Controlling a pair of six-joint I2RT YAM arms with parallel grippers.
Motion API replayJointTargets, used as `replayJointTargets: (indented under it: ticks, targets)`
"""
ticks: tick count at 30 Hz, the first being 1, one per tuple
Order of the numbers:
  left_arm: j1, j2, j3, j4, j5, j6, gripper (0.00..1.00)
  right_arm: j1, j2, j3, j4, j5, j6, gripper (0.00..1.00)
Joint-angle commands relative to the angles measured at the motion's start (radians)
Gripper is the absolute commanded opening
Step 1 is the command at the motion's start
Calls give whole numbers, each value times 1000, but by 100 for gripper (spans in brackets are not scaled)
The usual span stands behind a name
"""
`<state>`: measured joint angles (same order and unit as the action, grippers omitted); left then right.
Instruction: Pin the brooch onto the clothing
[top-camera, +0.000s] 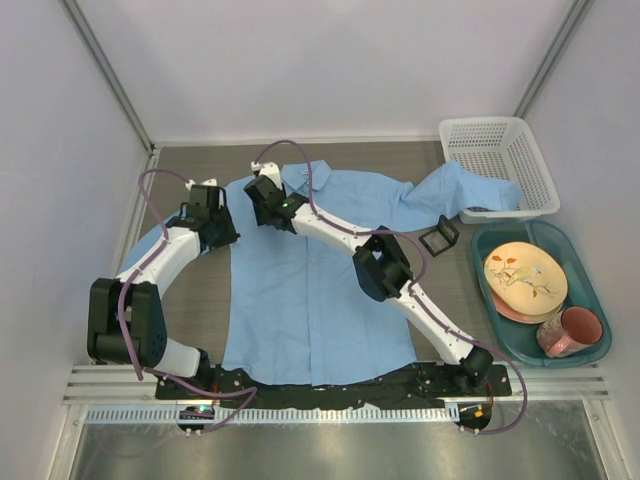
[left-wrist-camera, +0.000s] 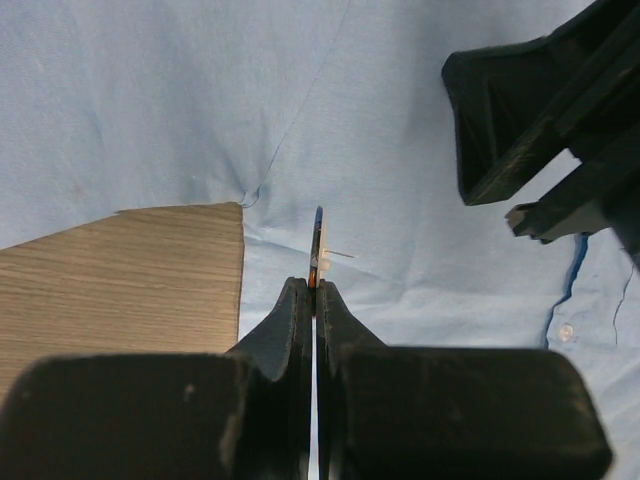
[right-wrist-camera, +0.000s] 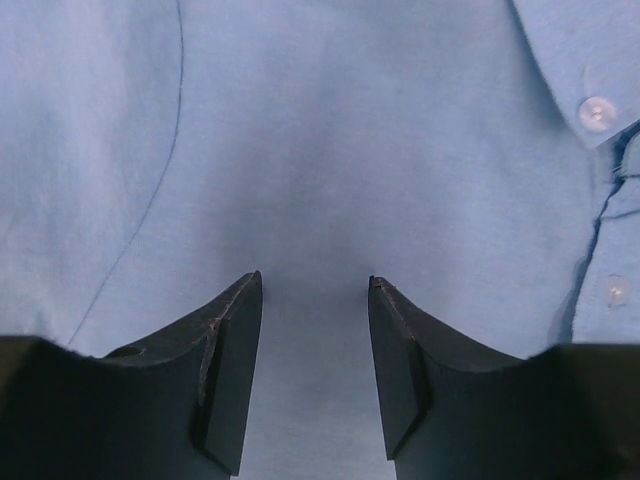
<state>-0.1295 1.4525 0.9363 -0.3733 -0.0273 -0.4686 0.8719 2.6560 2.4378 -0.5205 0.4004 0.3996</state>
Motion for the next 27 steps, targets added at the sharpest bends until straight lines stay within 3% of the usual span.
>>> replayJointTargets:
  ticks: [1, 6, 9, 10, 13, 20, 27]
  targets:
    - [5, -1, 16, 39, -31, -4, 0, 6, 22, 20, 22, 58, 18, 51]
    - [7, 3, 19, 34, -42, -5, 0, 3, 31, -16, -2, 41, 41, 44]
    - [5, 9, 29, 28, -45, -1, 0, 1, 27, -42, -24, 15, 64, 24]
    - [5, 12, 35, 28, -40, 5, 0, 1, 22, -46, -26, 5, 64, 11]
    - [5, 28, 45, 34, -10, 28, 0, -1, 1, -34, -16, -9, 41, 1]
    - [5, 49, 52, 122, 105, 65, 0, -22, -97, -28, 56, -67, -7, 1]
    - [4, 86, 70, 200, 167, 94, 0, -43, -218, -155, 151, -135, 24, 1]
